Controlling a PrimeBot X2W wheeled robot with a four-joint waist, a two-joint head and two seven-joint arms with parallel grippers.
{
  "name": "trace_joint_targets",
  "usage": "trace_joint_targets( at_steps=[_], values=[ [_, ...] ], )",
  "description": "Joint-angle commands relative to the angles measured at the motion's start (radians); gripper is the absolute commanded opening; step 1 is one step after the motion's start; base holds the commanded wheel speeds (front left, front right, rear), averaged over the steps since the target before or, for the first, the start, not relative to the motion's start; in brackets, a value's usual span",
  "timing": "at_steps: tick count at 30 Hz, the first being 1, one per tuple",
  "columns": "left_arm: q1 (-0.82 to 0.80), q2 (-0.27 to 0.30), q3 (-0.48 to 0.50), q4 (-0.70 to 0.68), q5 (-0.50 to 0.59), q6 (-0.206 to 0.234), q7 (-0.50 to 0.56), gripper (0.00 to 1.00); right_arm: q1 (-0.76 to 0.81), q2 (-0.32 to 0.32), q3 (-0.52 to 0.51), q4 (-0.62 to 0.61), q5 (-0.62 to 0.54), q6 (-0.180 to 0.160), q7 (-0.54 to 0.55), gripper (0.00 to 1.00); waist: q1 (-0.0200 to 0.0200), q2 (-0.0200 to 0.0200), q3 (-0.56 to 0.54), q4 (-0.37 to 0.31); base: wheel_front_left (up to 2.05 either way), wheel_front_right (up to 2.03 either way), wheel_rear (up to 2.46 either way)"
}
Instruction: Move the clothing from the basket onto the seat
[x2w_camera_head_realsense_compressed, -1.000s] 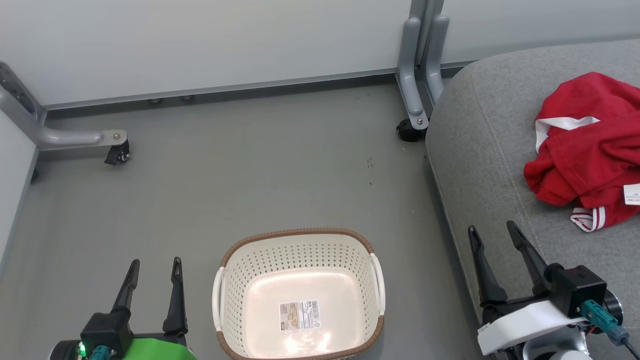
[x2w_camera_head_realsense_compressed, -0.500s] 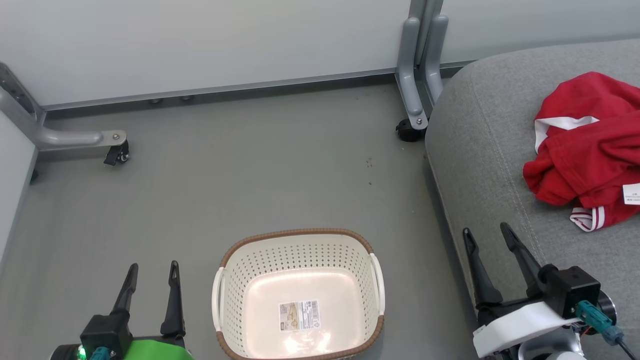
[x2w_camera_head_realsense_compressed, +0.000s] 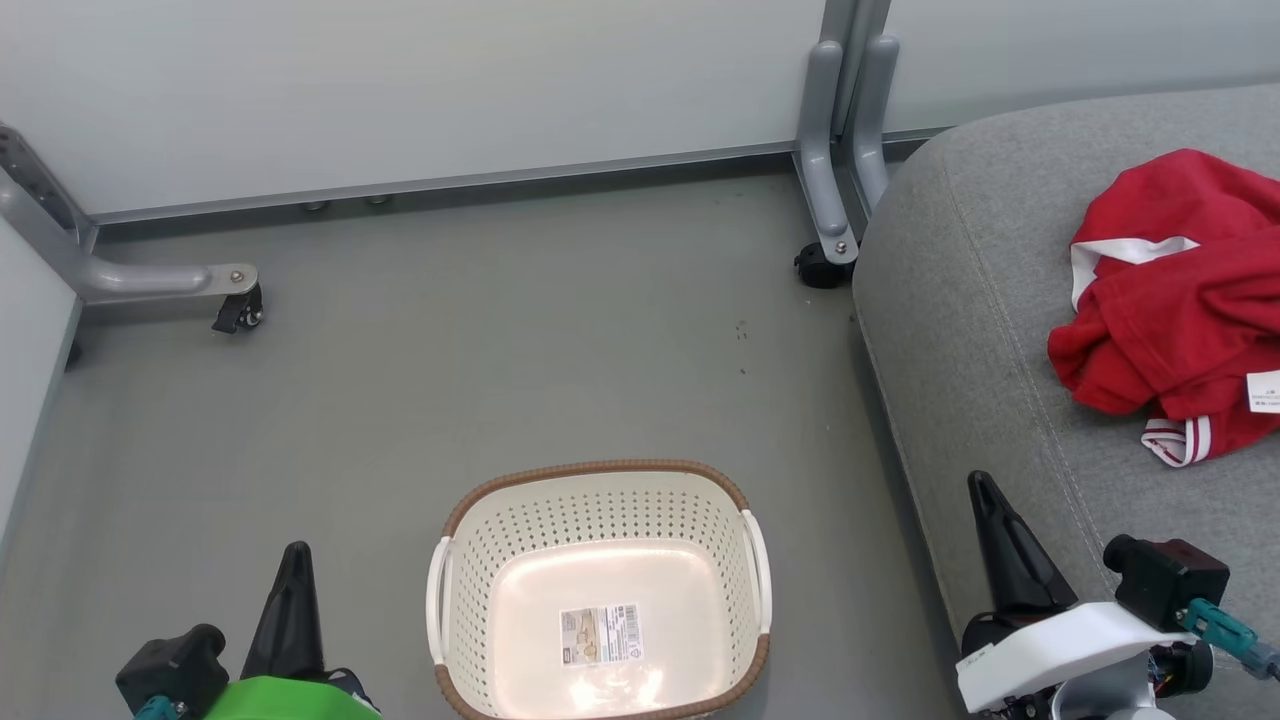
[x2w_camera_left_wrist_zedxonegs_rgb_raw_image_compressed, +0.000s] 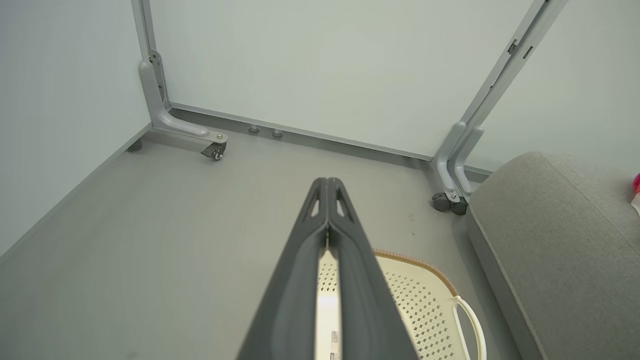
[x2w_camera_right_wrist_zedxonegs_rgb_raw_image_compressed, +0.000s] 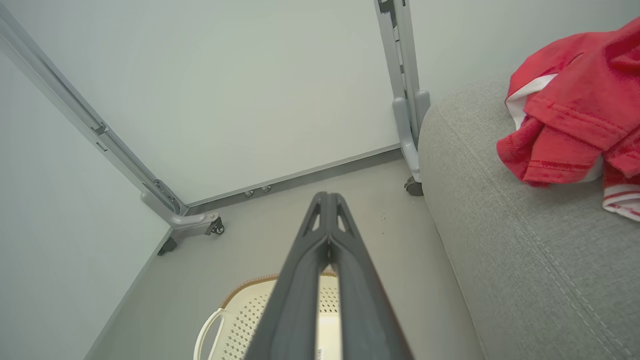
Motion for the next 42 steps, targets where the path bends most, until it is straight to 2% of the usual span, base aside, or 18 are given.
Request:
trace_joint_targets(
  at_steps=[1, 19, 42],
  values=[
    [-0.031, 0.004, 0.009, -0.013, -0.048, -0.001, 0.009, 0.0, -0.031, -0.01, -0.005, -0.005, 0.05, 0.0, 0.004, 0.0, 0.0001, 0.0, -0.001, 0.001, 0.0, 0.0, 0.0],
    [-0.063, 0.004, 0.023, -0.01, -0.341, -0.004, 0.081, 0.0, -0.074, -0.025, -0.022, 0.056, 0.354, 0.0, 0.034, 0.0, 0.0001, 0.0, -0.011, 0.006, 0.0, 0.0, 0.0],
    [-0.098, 0.003, 0.042, -0.004, -0.644, -0.006, 0.159, 0.0, -0.116, -0.033, -0.051, 0.118, 0.66, 0.0, 0.073, 0.0, 0.0001, 0.0, -0.024, 0.014, 0.0, 0.0, 0.0]
  ],
)
